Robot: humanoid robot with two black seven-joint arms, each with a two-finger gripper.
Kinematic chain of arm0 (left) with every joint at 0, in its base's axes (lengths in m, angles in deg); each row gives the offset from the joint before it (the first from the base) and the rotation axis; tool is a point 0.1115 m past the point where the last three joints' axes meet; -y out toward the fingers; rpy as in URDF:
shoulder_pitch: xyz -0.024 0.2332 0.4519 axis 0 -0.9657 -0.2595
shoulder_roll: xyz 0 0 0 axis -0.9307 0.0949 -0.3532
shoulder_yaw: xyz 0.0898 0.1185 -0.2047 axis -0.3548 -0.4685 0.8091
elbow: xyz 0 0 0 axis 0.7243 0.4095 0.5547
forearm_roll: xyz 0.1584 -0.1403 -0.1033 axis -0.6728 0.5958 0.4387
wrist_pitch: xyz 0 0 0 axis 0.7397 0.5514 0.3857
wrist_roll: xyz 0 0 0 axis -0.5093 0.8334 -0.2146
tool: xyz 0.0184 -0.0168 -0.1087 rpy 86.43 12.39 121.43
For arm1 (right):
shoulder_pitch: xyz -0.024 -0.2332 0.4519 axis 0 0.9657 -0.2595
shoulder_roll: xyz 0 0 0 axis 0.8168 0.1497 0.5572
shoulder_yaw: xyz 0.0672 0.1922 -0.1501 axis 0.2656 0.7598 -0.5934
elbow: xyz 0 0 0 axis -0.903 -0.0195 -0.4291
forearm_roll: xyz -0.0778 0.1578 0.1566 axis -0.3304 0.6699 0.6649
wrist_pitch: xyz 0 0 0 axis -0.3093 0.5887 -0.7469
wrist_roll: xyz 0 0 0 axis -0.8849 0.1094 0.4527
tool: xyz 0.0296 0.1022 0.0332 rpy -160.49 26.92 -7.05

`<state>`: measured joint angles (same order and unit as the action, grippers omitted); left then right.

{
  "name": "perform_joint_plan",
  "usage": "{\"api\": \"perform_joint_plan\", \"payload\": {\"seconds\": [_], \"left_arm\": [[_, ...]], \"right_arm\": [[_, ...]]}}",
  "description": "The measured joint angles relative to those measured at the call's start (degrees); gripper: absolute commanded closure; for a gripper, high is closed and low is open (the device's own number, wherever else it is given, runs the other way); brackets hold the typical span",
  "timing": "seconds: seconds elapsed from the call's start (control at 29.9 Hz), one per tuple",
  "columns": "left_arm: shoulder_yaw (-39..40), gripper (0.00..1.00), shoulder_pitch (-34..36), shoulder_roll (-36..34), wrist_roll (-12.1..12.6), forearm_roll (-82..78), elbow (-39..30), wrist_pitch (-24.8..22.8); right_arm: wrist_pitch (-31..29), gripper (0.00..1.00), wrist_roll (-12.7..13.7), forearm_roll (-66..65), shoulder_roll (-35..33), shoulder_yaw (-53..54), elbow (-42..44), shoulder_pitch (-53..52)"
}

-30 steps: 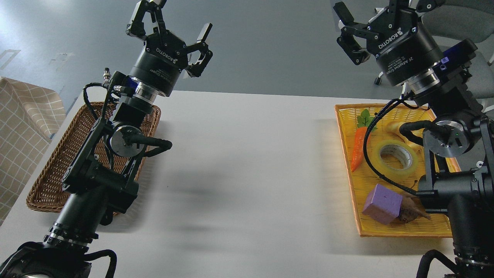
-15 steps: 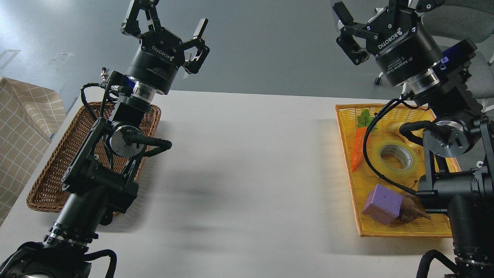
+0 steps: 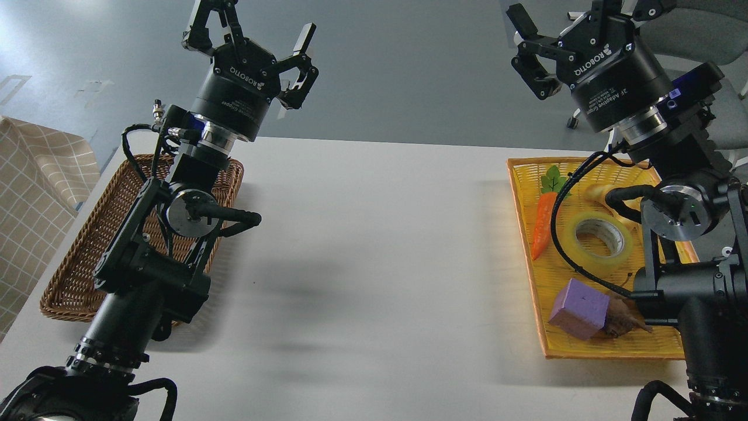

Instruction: Place and transfer tape with both arms

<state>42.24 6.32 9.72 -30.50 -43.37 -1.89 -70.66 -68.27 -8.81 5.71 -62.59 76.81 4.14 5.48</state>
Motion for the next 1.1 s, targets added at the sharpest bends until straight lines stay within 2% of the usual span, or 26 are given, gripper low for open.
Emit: {"api": "perform_joint_plan", "payload": {"seconds": [0.47, 1.1], "left_arm": [[-0.3, 0.02, -1.1, 0.0, -0.1, -0.1, -0.7, -0.6], [-0.6, 0.02, -1.2, 1.0, -0.1, -0.1, -1.5, -0.9]], "right_arm": [[-0.8, 0.00, -0.2, 0.1, 0.0, 0.1, 0.4, 0.4], [2.2, 0.00, -0.1, 0.0, 0.0, 1.1, 0.7, 0.6]]}}
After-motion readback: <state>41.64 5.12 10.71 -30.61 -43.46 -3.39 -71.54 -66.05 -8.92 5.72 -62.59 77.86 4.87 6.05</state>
